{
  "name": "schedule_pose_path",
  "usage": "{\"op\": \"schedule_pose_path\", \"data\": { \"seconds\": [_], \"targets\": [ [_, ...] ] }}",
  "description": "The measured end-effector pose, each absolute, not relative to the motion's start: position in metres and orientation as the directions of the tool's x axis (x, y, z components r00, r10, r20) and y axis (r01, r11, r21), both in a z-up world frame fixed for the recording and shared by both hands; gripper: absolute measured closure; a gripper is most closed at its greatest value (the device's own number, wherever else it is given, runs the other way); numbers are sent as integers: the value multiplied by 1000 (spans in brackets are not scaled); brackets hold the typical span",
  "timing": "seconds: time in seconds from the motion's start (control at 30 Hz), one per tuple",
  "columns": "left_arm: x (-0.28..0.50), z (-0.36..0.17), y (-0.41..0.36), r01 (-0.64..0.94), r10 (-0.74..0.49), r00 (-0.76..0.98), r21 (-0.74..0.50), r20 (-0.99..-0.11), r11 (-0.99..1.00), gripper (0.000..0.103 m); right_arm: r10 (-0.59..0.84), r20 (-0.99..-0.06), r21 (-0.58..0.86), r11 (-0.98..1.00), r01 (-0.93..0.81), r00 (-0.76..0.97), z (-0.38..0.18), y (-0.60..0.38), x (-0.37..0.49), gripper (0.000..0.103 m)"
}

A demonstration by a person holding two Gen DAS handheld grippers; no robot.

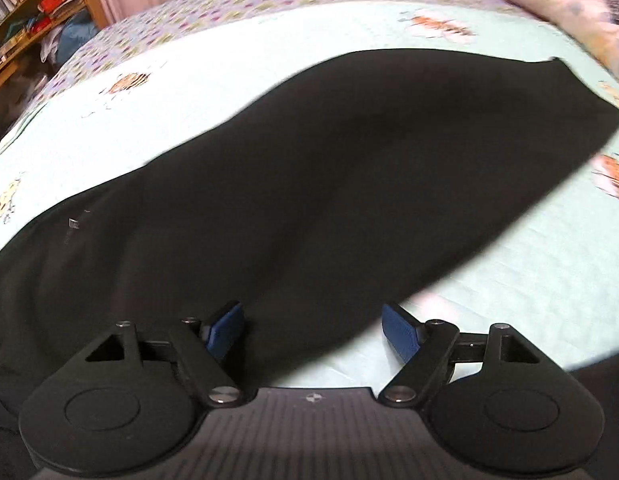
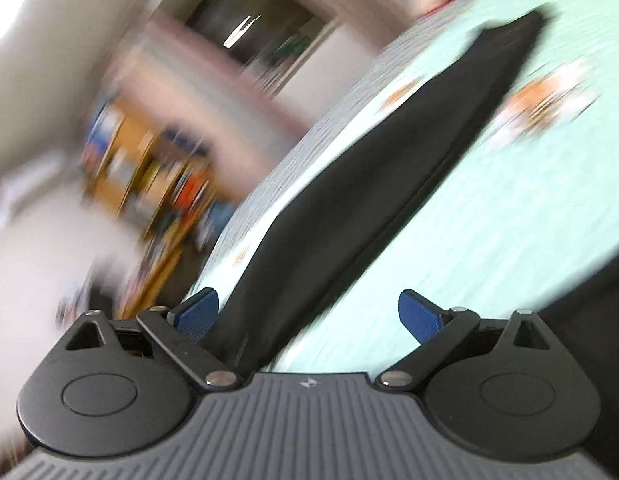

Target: Fold clothes

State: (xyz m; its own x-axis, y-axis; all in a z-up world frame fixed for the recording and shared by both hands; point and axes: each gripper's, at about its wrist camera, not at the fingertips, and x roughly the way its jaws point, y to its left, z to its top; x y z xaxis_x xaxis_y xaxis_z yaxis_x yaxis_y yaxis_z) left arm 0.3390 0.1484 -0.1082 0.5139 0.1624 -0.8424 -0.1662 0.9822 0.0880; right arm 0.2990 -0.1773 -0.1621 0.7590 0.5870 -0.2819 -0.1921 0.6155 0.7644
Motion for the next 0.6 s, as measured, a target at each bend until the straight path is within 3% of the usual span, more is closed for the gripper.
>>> {"op": "schedule_pose_path", "data": {
  "seconds": [0.13,0.23,0.6],
  "targets": [
    [310,-109,121,-180,115,587,10,-801,984,21,435,-317,804,594,-4,843,-154,-252,336,6],
    [303,-125,118,-192,68,552,-47,-831,980,19,278,-360,788,602,130,891,-156,-299,380,6],
    [304,-141,129,-197,7,529,-115,-849,974,5,283,-426,801,560,213,859,-186,-323,511,4]
  ]
}}
